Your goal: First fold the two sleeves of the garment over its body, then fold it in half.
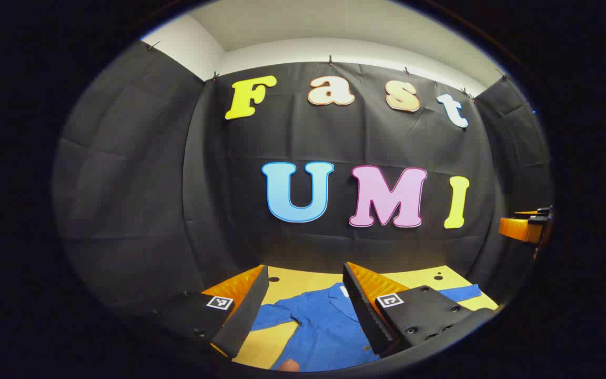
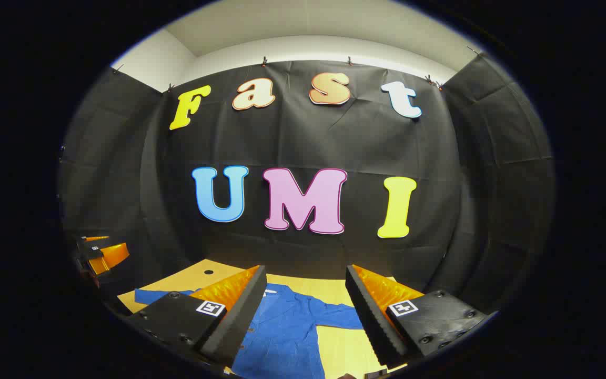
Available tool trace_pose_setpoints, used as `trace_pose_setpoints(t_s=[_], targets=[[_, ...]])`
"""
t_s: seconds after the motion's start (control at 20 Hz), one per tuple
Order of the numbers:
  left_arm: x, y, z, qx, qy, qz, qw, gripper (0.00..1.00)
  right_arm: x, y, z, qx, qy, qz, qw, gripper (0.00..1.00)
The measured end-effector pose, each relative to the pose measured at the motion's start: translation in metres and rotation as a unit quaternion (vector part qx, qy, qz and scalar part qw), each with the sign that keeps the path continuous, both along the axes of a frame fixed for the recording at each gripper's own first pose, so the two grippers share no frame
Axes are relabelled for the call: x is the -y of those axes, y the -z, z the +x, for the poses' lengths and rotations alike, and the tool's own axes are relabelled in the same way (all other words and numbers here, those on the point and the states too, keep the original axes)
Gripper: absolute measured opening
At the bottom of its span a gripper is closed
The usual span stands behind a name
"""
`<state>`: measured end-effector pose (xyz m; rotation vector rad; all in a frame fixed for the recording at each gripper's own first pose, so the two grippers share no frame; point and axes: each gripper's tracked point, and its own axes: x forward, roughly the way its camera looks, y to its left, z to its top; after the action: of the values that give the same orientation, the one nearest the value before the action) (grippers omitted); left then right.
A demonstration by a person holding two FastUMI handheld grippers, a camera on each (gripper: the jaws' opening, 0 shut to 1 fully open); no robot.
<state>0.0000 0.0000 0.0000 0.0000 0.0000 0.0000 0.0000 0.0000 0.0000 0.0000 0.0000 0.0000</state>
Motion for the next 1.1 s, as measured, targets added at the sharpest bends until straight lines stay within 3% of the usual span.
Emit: trace_pose_setpoints(t_s=[0.35,0.4,0.45,1.05,1.1], targets=[[0.013,0.001,0.006,-0.003,0.012,0.005,1.000,0.81,0.010,-0.003,0.000,0.003,0.009,-0.017,1.000,0.96],[0.012,0.002,0.007,-0.006,0.011,0.007,1.000,0.80,0.009,-0.003,0.001,0.000,0.008,-0.017,1.000,0.91],[0.012,0.004,0.008,-0.007,0.011,0.007,1.000,0.80,0.008,0.001,0.000,-0.003,0.008,-0.015,1.000,0.96],[0.005,-0.004,0.001,0.006,0.002,0.008,1.000,0.81,0.009,0.006,0.002,-0.011,0.012,-0.023,1.000,0.95],[0.004,-0.004,0.000,0.007,0.002,0.008,1.000,0.81,0.011,0.008,0.003,-0.014,0.012,-0.025,1.000,0.92]])
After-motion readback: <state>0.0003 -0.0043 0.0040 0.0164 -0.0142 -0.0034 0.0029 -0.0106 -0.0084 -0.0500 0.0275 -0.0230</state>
